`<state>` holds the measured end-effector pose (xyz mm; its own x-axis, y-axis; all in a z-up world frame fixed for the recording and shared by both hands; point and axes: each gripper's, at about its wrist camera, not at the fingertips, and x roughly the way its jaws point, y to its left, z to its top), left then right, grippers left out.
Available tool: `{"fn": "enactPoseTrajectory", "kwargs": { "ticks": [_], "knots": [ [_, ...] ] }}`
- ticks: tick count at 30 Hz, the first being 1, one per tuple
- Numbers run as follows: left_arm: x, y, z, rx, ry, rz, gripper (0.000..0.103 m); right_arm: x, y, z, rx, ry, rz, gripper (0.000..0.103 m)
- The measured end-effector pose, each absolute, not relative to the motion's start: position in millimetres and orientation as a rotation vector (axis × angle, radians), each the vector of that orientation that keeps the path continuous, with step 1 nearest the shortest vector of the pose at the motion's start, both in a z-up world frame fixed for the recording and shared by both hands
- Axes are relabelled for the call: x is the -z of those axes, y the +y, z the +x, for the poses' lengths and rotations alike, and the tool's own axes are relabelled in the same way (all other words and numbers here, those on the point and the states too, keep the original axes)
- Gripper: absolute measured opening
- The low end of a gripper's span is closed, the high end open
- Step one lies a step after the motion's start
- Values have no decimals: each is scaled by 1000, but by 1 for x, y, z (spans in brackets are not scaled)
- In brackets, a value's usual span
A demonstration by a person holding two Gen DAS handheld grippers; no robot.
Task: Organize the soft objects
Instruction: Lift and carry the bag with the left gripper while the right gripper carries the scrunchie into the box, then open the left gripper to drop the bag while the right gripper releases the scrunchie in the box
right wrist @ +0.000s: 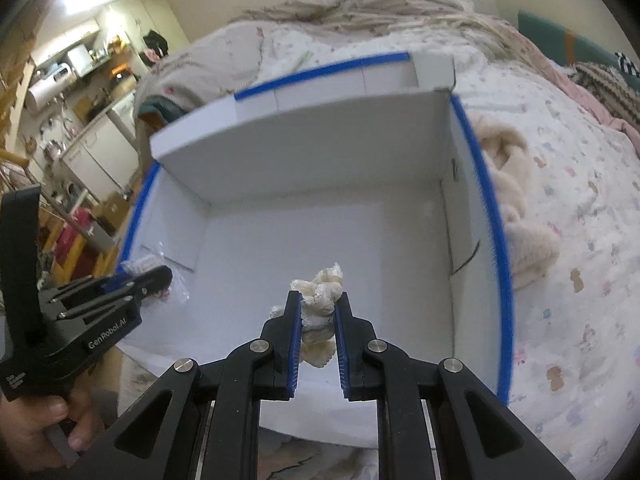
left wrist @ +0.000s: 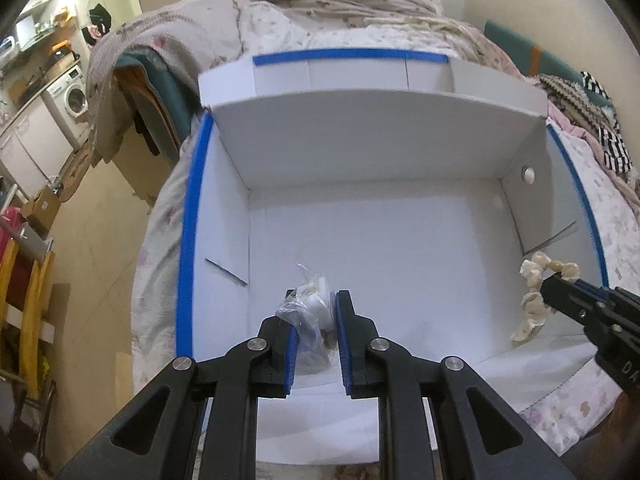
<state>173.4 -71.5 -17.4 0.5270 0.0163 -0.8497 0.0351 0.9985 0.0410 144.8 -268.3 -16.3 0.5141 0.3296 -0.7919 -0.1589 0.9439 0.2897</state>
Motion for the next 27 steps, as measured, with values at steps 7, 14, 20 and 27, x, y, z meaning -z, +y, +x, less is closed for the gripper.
{"fn": "enactPoseTrajectory", "kwargs": {
  "ticks": [7,14,20,27],
  "knots": [
    [30,-65,178,9,1063,8,16,36,-258,156,-281,1055,156,17],
    [33,-64,184,6,1071,19,16,44,-255,159,-281,1091,143,17],
    [37,-67,182,15,1092,17,16,46,-257,160,-266,1103,153,17],
    [38,-66,182,18,1088,21,19,44,-256,160,-272,1092,158,17]
  ]
}}
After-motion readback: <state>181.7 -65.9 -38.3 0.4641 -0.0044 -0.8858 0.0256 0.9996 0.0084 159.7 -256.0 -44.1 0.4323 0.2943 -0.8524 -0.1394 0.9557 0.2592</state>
